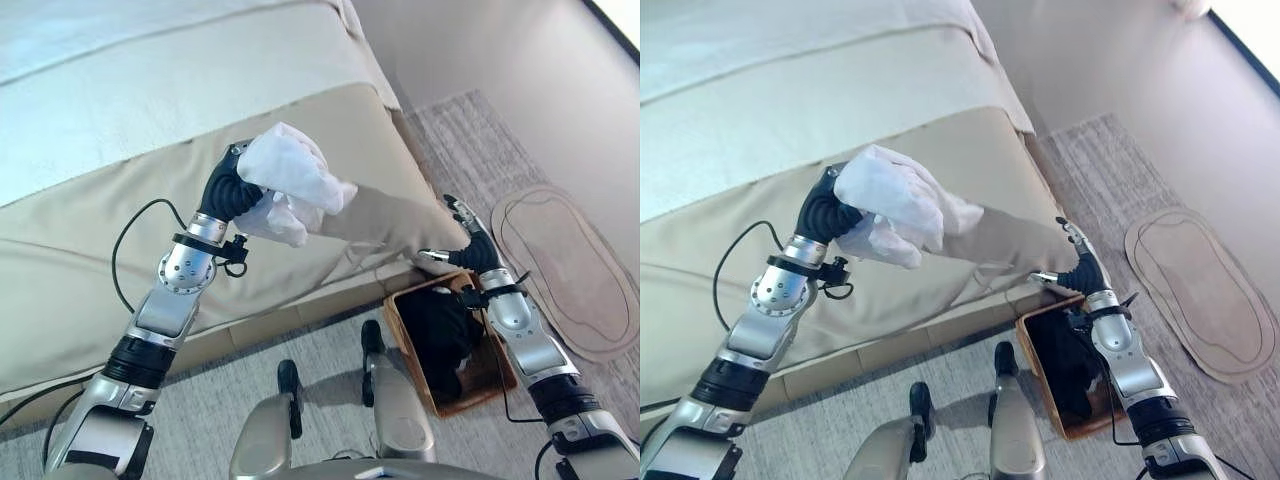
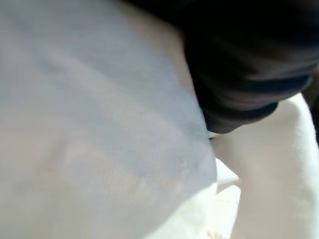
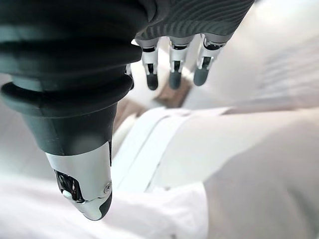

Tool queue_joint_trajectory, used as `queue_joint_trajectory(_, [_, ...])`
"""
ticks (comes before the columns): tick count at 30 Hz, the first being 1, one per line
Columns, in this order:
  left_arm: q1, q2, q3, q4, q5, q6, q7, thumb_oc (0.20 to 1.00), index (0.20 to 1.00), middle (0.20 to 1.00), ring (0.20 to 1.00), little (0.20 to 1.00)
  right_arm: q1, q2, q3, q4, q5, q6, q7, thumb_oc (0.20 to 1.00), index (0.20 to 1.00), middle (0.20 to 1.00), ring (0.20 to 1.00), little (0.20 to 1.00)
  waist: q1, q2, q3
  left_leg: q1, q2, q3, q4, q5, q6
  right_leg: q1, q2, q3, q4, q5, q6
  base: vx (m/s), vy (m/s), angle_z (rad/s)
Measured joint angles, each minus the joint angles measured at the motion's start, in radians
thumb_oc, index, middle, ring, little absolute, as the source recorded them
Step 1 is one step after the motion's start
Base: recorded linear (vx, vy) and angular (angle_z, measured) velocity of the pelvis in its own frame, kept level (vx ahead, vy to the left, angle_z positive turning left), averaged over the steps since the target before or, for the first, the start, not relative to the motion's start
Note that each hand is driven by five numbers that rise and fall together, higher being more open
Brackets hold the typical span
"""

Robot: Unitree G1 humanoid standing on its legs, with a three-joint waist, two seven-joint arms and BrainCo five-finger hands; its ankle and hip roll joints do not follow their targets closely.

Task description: Pick up clothes into the bucket

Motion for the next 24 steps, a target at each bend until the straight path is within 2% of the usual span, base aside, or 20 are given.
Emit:
queue_joint_trajectory(2, [0.0,-0.015,-0.002,-0.031,-0.054,0.002,-0.026,0.2,0.2,0.2,0.2,0.2,-0.009,0.01,0.067,0.0,-0.062,0.004,0.014,1.0,1.0,1.0,1.0,1.0,-0.001,0.003,-0.048,0.034,-0.001,0.002,-0.024,0.003,0.003,0.036,0.0,-0.003,-0.028,0.004,0.006,0.08,0.032,0.02])
queue_joint_trajectory(5, [-0.002,-0.015,-0.008,-0.057,-0.078,0.007,-0.038,0.2,0.2,0.2,0.2,0.2,-0.011,0.015,0.117,-0.001,-0.109,0.007,0.027,1.0,1.0,1.0,1.0,1.0,0.0,0.007,-0.089,0.052,-0.004,0.002,-0.035,0.006,0.002,0.056,-0.002,-0.004,-0.04,0.006,0.008,0.07,0.033,0.01])
queue_joint_trajectory(9, [-0.003,-0.014,-0.05,-0.064,-0.114,0.026,-0.052,0.2,0.2,0.2,0.2,0.2,-0.01,0.028,0.16,-0.005,-0.151,0.009,0.043,1.0,1.0,1.0,1.0,1.0,0.005,0.01,-0.118,0.083,-0.005,0.004,-0.056,0.008,0.004,0.081,-0.003,-0.004,-0.052,0.006,0.01,0.05,0.025,-0.01])
queue_joint_trajectory(16, [-0.006,-0.071,-0.096,-0.07,-0.182,0.062,-0.059,0.2,0.2,0.2,0.2,0.2,-0.026,0.119,0.254,-0.006,-0.147,0.028,0.092,1.0,1.0,1.0,1.0,1.0,0.005,0.023,-0.147,0.118,-0.004,0.005,-0.087,0.023,0.002,0.112,-0.004,-0.004,-0.077,0.011,0.016,0.0,0.0,0.0])
queue_joint_trajectory(18, [-0.019,-0.064,-0.126,-0.072,-0.191,0.073,-0.062,0.2,0.2,0.2,0.2,0.2,-0.048,0.129,0.293,0.0,-0.139,0.042,0.11,1.0,1.0,1.0,1.0,1.0,0.008,0.023,-0.151,0.131,-0.003,0.005,-0.095,0.026,0.001,0.122,0.001,-0.004,-0.078,0.011,0.016,0.0,0.0,0.0])
queue_joint_trajectory(22, [-0.027,-0.102,-0.177,-0.077,-0.192,0.084,-0.066,0.2,0.2,0.2,0.2,0.2,-0.058,0.194,0.352,-0.001,-0.085,0.046,0.139,1.0,1.0,1.0,1.0,1.0,0.018,0.031,-0.17,0.152,-0.002,0.005,-0.101,0.026,0.001,0.143,-0.001,-0.005,-0.086,0.011,0.016,0.0,0.0,0.0])
queue_joint_trajectory(24, [-0.028,-0.109,-0.189,-0.081,-0.193,0.086,-0.063,0.2,0.2,0.2,0.2,0.2,-0.058,0.224,0.365,-0.001,-0.009,0.056,0.155,1.0,1.0,1.0,1.0,1.0,0.023,0.032,-0.183,0.152,-0.003,0.006,-0.101,0.027,0.001,0.144,-0.002,-0.005,-0.089,0.011,0.017,0.0,0.0,0.0])
